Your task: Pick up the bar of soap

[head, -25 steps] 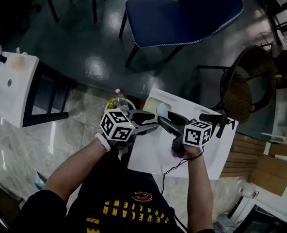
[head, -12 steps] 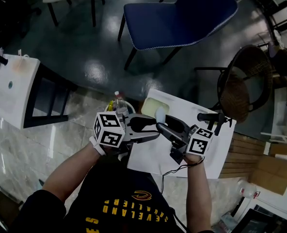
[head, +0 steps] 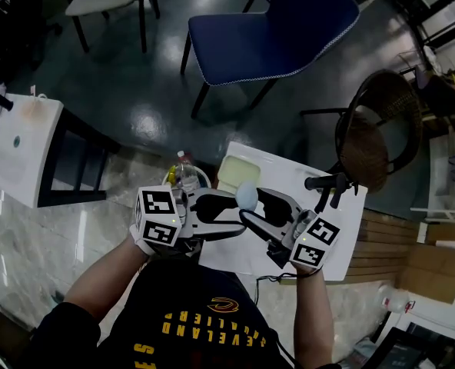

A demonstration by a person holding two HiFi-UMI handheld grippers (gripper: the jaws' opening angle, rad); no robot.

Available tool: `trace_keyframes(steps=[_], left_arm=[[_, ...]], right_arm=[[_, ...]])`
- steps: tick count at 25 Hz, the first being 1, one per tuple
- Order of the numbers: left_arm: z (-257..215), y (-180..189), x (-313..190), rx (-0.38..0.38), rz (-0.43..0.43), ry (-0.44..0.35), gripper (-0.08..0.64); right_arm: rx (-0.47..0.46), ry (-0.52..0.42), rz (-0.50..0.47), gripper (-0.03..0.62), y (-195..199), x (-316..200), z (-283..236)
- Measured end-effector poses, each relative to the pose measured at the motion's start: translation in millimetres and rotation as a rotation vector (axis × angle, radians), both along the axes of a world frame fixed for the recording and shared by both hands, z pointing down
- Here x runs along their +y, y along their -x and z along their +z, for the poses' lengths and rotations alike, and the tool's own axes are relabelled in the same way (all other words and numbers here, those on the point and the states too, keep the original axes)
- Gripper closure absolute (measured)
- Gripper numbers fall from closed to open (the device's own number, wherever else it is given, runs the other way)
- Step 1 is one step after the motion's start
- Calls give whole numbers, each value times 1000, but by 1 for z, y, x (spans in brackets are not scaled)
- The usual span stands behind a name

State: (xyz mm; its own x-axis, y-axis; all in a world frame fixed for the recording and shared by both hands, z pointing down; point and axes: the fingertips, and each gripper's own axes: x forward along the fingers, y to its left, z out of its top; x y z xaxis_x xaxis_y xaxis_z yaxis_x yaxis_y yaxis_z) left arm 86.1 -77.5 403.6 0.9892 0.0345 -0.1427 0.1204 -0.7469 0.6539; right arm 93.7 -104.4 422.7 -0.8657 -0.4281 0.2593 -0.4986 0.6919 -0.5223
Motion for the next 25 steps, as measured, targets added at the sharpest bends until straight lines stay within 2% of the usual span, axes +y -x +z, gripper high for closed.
trace_keyframes(steps=[9,16,25], left_arm=[[-19,3,20,0,17,-29,305],[-16,-4,35,-54,62,-107,293],[-12,-8,43,-101,91,-147,267]], right_arm=[[171,-186,-48,321,6,20,-24],[429,-354,-163,321,7,34,-26],[662,-431,-184,321,0,38,-21]])
